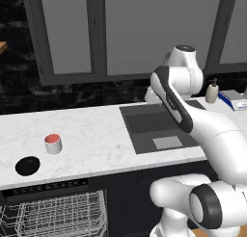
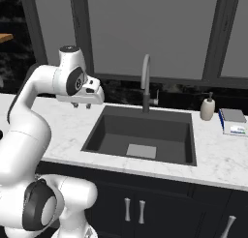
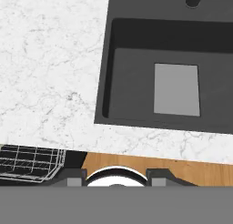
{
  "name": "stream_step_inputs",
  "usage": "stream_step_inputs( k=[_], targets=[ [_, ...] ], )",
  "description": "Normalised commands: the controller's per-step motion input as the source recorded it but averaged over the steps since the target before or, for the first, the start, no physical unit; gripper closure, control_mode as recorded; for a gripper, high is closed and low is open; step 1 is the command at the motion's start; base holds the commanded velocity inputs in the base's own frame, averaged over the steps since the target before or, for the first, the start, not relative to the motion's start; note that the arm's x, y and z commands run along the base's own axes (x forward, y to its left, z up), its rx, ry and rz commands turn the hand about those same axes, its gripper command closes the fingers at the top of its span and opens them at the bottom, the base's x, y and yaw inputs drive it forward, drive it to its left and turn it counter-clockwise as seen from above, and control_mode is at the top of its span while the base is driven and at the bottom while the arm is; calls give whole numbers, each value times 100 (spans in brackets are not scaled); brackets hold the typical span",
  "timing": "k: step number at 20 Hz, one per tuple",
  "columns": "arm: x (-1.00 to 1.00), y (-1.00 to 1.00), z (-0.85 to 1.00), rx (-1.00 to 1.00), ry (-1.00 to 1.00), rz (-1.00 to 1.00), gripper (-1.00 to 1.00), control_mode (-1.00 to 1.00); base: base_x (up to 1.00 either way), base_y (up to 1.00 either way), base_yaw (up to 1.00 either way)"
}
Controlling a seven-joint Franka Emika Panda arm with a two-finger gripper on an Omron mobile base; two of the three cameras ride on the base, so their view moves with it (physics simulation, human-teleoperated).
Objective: Pick up the cup and bowl from the counter, place them in the dishwasher, and close the dishwasher door.
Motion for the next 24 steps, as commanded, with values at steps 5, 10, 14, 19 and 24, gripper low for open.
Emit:
stream_step_inputs(
  k=[5,10,14,19,24],
  targets=[
    [0,12,-11,0,1,0,-100,-100,0,0,0],
    [1,71,-1,4,4,16,-100,-100,0,0,0],
    [16,92,-3,16,14,27,-100,-100,0,0,0],
    [38,100,-41,18,14,31,-100,-100,0,0,0],
    [37,98,-74,5,2,12,-100,-100,0,0,0]
  ],
)
